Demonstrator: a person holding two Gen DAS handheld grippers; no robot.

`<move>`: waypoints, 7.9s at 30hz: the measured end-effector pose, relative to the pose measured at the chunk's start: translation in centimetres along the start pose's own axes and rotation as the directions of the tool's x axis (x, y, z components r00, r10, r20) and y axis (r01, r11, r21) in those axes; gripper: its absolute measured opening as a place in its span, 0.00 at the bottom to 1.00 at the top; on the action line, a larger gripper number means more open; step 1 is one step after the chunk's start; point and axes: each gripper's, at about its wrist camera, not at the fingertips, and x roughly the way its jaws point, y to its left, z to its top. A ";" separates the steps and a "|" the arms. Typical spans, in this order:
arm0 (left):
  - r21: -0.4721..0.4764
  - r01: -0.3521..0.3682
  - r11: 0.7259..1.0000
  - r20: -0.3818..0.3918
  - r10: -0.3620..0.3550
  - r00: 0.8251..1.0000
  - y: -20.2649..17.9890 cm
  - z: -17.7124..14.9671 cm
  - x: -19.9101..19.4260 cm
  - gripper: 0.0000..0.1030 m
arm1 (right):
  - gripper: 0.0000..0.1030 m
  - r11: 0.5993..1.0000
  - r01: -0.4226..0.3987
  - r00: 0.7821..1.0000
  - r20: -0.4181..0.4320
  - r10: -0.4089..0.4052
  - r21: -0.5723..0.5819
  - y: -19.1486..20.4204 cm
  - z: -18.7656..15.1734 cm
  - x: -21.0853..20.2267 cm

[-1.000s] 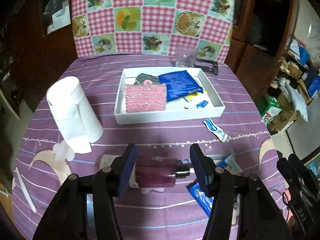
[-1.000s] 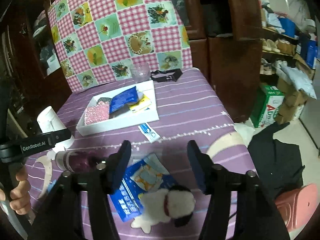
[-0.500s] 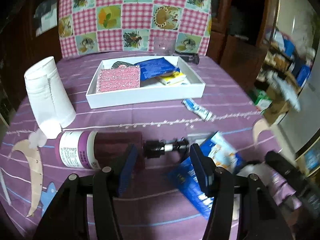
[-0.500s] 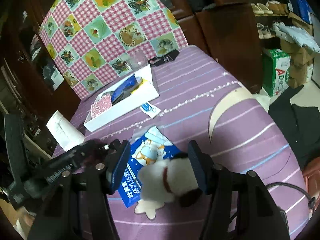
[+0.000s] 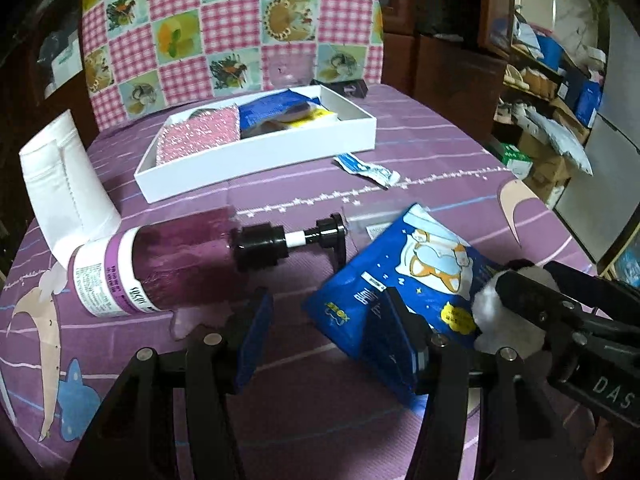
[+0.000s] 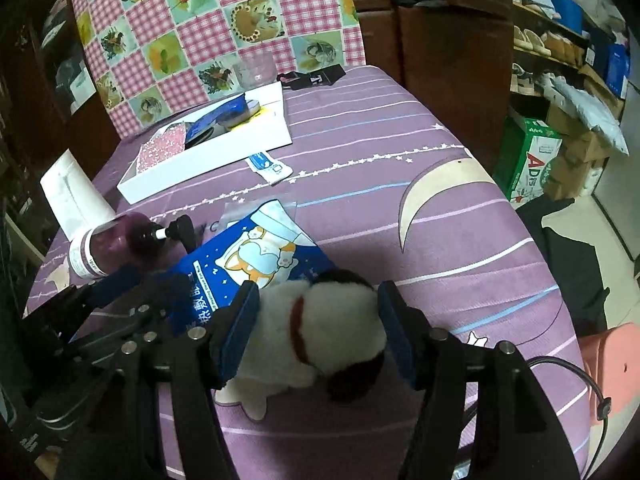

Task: Organize soft objects
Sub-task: 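Grasp the white plush toy with the right gripper while the left approaches the blue cartoon packet, then lift the plush toy with the right gripper while the left grasps the blue cartoon packet, then carry the plush toy and blue cartoon packet up over the white tray with both grippers, then lower the blue packet and plush toy into the tray and open both grippers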

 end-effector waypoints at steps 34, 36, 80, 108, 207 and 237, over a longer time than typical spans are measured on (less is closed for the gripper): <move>-0.105 0.047 0.993 -0.076 -0.055 0.996 1.9 0.2 1.6 0.77 | 0.76 0.988 -0.116 0.993 -0.011 0.117 0.099 -0.3 -1.6 0.3; -0.111 0.051 0.993 -0.075 -0.059 0.995 1.9 0.2 1.6 0.77 | 0.69 0.990 -0.111 0.994 -0.005 0.112 0.084 0.1 -1.7 0.2; 0.154 0.139 0.978 -0.136 -0.118 0.984 -3.4 -0.4 2.1 1.00 | 0.41 0.992 0.012 0.998 0.065 -0.020 0.128 -1.9 -1.1 -1.2; 0.104 0.211 0.972 -0.031 -0.209 0.977 -2.4 0.1 0.1 0.11 | 0.41 0.984 -0.031 0.999 0.047 0.023 0.174 -2.9 -1.3 -1.2; -0.267 0.097 0.959 -0.073 -0.121 0.990 14.8 16.6 11.6 0.21 | 0.41 0.931 -0.186 0.979 -0.018 0.202 0.315 7.4 19.1 13.9; -0.313 -0.035 0.949 -0.049 0.021 0.999 16.4 17.1 9.4 0.64 | 0.68 0.807 -0.264 0.935 -0.066 0.349 0.529 6.2 18.6 15.0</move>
